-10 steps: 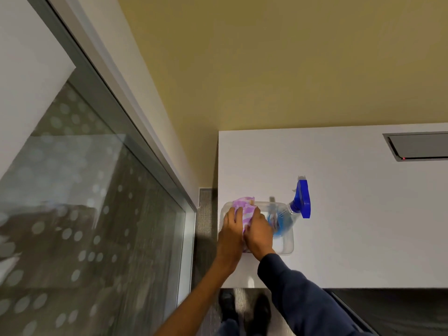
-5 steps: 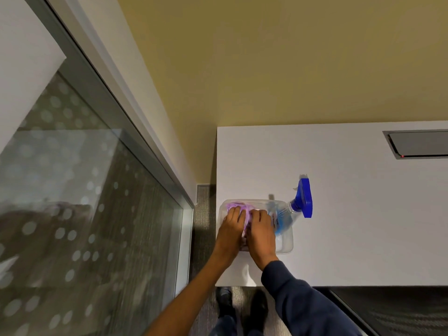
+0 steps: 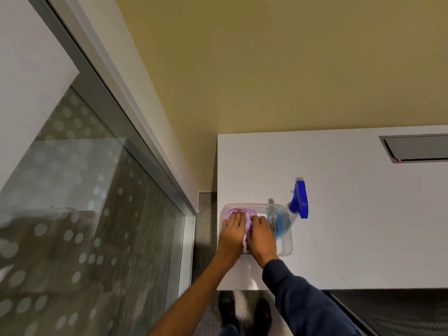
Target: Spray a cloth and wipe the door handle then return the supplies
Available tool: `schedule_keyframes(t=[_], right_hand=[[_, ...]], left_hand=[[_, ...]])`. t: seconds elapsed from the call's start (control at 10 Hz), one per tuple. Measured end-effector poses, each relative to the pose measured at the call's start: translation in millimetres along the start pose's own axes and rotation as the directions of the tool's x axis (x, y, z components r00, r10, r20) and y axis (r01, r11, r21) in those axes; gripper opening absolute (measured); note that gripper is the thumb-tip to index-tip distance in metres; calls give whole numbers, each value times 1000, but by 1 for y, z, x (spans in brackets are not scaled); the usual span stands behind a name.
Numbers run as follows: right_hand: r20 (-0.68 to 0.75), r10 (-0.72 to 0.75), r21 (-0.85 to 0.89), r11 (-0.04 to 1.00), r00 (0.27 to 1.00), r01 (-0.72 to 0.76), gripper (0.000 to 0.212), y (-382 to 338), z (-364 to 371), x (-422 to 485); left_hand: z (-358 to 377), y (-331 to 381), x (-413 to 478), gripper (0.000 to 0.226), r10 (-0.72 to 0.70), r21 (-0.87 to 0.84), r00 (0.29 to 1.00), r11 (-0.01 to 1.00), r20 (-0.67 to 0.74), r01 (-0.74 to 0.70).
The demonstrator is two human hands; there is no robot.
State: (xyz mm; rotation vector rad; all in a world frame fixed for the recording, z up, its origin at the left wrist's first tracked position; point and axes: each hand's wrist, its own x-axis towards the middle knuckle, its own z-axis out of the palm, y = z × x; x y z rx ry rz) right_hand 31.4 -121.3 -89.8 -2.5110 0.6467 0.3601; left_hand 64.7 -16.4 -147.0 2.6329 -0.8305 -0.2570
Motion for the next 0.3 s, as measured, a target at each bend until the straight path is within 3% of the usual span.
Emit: schedule_keyframes(t=[0.1,0.2,0.3], right_hand=[[-35,-9,-42,999,999,8,48,-1,-3,-8],[-107,-12,46,999,994,17,47,-8,-19,-22],[-129,1,326,944,992,41,51,-13,-29,-40]], left_hand=[[-27,15,-4,56,-35,-28,998,999,-56,33],[-58,34,-7,69,-117,-98,992,989,-53,112],[-65,42,-15,66,-147,-155,975,980,-167,121]])
